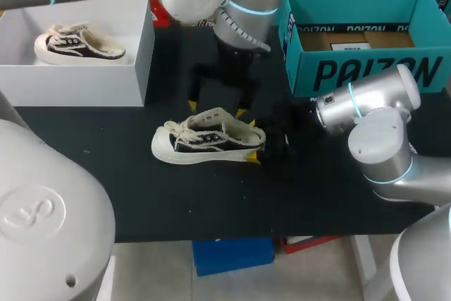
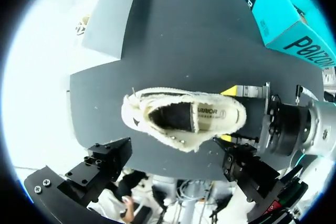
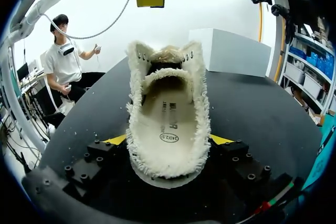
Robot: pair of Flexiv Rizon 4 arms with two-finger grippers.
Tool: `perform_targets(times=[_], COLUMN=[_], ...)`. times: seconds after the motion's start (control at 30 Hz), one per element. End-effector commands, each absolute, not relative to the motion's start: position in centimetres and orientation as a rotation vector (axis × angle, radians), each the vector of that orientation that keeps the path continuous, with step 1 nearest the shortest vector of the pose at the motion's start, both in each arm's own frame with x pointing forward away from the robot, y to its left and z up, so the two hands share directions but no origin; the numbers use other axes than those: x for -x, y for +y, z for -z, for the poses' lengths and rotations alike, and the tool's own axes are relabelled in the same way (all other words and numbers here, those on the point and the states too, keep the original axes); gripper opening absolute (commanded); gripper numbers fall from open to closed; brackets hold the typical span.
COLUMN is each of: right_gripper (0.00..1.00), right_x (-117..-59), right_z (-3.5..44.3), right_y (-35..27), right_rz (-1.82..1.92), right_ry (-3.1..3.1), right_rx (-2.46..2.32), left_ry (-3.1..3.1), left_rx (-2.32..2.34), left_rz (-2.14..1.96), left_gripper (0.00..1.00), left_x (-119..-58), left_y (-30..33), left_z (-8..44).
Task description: Take the shoe out of the shoebox, open the shoe tongue, remove and reinsert the insole, then place the shoe into the shoebox
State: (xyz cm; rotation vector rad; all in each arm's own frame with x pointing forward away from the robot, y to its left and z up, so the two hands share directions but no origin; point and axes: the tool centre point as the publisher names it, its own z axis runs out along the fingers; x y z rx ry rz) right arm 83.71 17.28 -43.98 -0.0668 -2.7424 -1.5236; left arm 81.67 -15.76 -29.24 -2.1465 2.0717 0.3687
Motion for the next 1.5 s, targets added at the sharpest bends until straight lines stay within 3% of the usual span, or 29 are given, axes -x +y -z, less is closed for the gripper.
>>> perform_targets(times=[0.03, 0.43, 1.5], right_gripper=[0.00, 0.00, 0.00], right_x=[-83.8, -83.8, -83.8], right_z=[44.3, 44.3, 44.3], right_y=[17.5, 17.5, 17.5], right_rz=[1.521, 1.521, 1.521], right_ry=[-2.743, -2.743, -2.743], right_rx=[0.068, 0.068, 0.068], left_ry=[1.859, 1.949, 1.867], left_rx=[2.010, 1.996, 1.988], left_rz=[-0.625, -0.269, -0.419], left_gripper=[1.00, 1.00, 1.00], left_x=[-82.0, -80.8, -83.1], left_y=[-18.9, -18.2, -16.2], left_z=[30.7, 32.6, 37.4])
